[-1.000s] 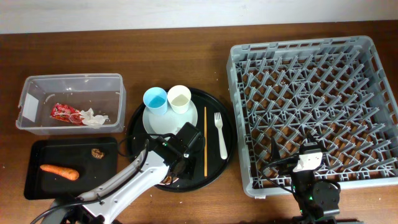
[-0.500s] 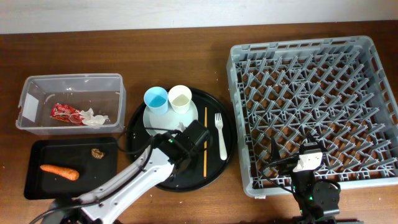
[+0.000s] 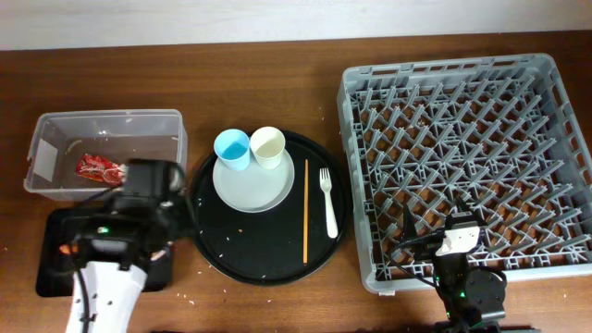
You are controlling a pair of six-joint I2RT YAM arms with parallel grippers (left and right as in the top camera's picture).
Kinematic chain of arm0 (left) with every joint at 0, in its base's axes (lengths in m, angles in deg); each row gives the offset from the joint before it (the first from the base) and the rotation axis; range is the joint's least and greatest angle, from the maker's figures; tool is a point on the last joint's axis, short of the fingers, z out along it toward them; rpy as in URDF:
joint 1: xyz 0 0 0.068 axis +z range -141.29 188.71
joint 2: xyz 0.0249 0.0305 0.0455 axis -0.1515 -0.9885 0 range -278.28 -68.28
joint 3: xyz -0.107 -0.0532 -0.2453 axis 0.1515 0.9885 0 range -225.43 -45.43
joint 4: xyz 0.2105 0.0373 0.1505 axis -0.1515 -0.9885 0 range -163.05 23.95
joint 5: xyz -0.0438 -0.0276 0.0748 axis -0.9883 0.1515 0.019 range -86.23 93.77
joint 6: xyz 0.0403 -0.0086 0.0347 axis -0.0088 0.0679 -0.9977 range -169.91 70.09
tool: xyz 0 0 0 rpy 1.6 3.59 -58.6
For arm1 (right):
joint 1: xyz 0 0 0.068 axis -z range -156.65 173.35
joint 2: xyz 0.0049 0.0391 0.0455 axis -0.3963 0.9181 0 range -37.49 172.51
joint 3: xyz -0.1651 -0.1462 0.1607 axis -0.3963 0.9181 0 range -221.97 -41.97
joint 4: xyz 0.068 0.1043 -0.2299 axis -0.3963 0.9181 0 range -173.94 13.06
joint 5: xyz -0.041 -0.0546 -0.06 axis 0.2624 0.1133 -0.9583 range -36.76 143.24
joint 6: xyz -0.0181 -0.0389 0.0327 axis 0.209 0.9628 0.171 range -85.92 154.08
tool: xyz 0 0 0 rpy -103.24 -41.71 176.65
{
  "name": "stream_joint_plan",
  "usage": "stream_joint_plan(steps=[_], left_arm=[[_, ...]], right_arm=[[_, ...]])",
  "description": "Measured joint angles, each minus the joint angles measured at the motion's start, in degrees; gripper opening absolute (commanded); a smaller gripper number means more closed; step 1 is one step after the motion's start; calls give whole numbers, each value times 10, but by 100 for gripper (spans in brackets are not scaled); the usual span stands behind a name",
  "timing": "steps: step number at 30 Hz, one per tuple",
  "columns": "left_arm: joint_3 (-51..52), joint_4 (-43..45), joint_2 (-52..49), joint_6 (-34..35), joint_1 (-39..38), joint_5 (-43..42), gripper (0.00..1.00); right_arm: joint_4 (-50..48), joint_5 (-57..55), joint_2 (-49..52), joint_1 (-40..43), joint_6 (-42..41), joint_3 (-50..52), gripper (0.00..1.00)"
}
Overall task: Sort waste into correct bins and load items into the dishwasher rack
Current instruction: 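Lift the bowl and tip its scraps onto the black tray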
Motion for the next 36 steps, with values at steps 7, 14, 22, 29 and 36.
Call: stream_joint_plan(steps=[7,14,22,29,36], left_arm=[[43,111,4,-67,261,-169,0],[150,244,4,-98,430,-361,0],[208,379,-52,-124,515,-602,0],[209,360,-100,-163,618,-800,0],[210,258,-101,-207,721,-820,0]], right_arm=[[0,0,0,0,0,0,99],[0,0,0,0,0,0,99],[0,0,0,0,0,0,99],[0,0,0,0,0,0,99],[0,0,0,0,0,0,99]])
